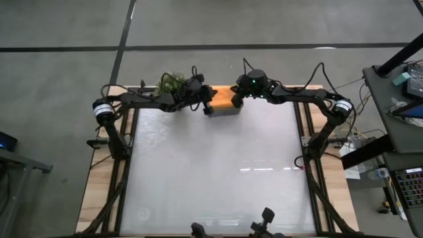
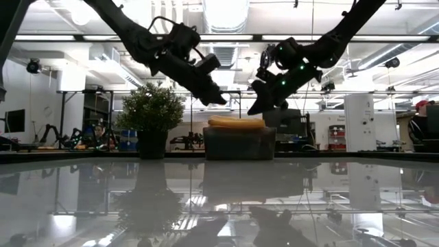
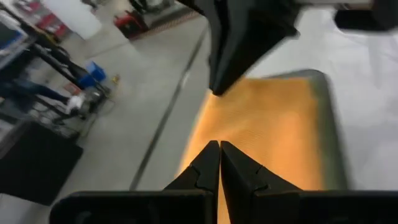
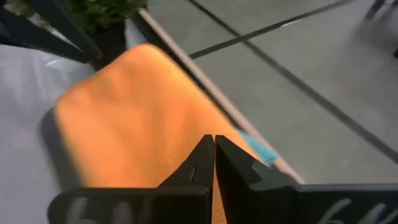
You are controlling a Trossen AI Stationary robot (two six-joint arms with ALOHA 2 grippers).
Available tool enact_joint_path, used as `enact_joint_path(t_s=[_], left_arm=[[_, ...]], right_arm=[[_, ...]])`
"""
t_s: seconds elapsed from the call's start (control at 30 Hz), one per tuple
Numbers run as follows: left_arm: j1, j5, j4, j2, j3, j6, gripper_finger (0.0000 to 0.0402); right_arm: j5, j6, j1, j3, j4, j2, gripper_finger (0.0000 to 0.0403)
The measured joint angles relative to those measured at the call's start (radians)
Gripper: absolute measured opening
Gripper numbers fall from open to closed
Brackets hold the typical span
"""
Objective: Fold microfiber towels
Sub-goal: Stack the folded orange on top of the folded green towel into the black bin
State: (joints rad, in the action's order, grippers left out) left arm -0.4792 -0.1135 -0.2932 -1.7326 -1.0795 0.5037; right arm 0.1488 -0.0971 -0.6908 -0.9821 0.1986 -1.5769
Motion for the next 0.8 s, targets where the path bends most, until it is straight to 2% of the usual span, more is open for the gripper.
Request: enact_joint_path(t_s=[0.33, 0.47, 0.63, 0.8], left_arm=[[-0.071, -0.002, -0.047, -0.112, -0.004, -0.042, 0.0000], [-0.076, -0.002, -0.040, -0.125, -0.004, -0.071, 0.0000], [-0.075, -0.002, -0.037, -0.122, -0.004, -0.079, 0.0000], [-0.060, -0.003, -0.030, -0.088, -0.004, -0.079, 0.0000]], right_arm=[[-0.022, 0.035, -0.017, 0.002, 0.143, -0.121, 0.0009], [-0.022, 0.048, -0.021, 0.002, 0.150, -0.159, 0.0009], [-0.022, 0.056, -0.022, 0.002, 0.152, -0.156, 0.0009], [-0.022, 0.053, -0.021, 0.005, 0.144, -0.100, 0.0009]])
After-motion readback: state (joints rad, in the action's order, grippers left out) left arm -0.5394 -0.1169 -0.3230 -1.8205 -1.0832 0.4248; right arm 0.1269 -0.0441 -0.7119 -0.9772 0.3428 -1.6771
